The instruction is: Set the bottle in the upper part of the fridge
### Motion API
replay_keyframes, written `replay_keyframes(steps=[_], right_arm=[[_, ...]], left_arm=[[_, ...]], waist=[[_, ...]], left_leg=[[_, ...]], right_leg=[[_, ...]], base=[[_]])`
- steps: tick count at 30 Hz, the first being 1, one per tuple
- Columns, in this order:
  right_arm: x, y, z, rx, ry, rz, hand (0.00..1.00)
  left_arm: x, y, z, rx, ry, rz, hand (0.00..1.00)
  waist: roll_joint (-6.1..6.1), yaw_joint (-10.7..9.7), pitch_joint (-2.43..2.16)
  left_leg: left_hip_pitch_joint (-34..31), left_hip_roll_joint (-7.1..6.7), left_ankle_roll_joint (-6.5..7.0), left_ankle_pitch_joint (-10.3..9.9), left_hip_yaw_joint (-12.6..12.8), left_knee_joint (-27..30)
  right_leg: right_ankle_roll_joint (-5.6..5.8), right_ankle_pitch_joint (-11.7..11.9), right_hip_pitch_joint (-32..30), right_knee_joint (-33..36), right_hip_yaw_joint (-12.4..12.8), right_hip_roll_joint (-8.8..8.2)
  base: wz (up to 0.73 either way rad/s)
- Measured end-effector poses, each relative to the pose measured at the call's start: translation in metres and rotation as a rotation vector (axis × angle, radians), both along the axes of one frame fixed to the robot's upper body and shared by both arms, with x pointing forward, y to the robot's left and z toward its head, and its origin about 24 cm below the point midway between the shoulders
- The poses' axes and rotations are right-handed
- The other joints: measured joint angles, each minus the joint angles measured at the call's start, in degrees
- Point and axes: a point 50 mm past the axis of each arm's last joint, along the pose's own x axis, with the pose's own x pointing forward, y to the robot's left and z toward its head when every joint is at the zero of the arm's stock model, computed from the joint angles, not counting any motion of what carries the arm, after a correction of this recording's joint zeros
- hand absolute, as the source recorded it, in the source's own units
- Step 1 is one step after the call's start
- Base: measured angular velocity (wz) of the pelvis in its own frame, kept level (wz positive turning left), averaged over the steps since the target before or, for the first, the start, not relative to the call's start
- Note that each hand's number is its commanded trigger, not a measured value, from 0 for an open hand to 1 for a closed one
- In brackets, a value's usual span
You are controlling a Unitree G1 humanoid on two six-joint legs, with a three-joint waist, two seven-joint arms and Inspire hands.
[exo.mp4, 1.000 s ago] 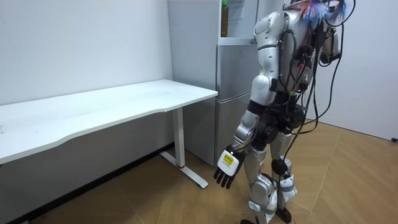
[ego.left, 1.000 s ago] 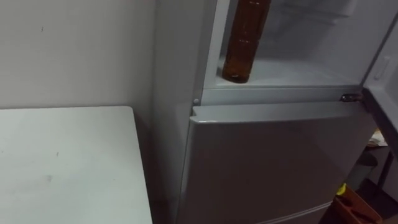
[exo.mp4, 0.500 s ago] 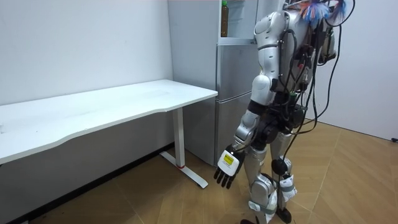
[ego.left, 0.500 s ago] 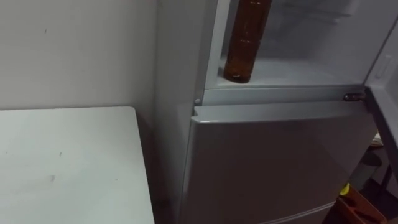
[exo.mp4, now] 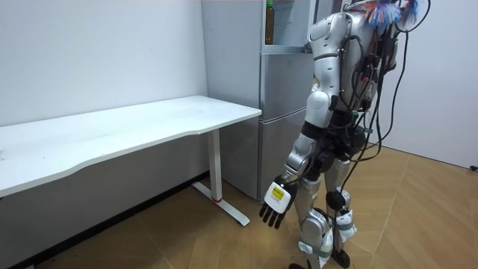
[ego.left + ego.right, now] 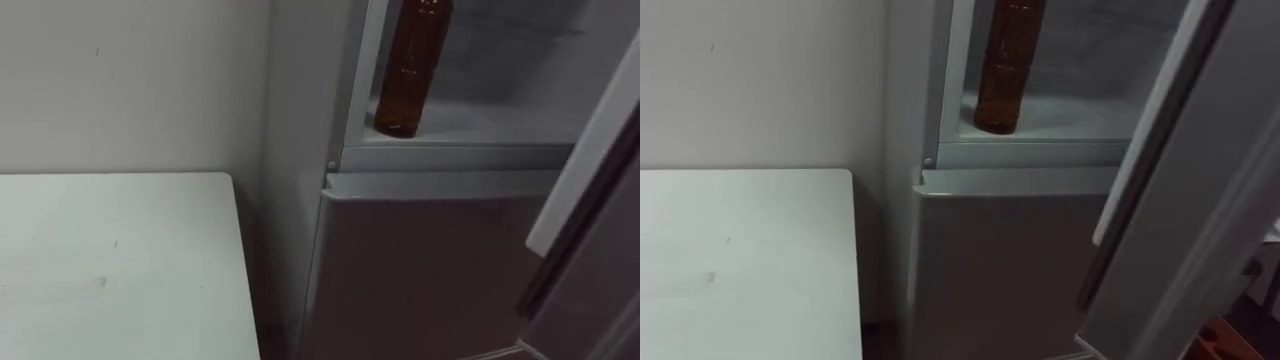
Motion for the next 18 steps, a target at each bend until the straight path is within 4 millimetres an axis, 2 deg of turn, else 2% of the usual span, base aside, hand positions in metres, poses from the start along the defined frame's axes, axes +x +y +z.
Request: replay_keyframes(steps=[10,18], right_arm=[[0.0039,0.0041,0.0003,-0.01,0.011,0.022,0.0],[0.0067,0.0073,-0.0015,-0.018,0.033,0.045,0.0]], left_arm=[[0.0011,0.0,-0.0002,0.001,0.006,-0.013,0.0],[0.0002,-0.0008,-0.0012,-0.006,0.017,-0.011,0.0]], waist=[[-0.14,1.42,0.0],[-0.35,1.73,0.0]], left_leg=[[-0.08,-0.02,0.0,0.0,-0.62,0.05],[-0.1,-0.02,0.0,0.0,-0.66,0.19]], right_leg=[[0.0,0.0,-0.03,-0.01,-0.35,-0.04],[0.0,0.0,0.04,0.1,-0.38,-0.07]], base=[[0.01],[0.0]])
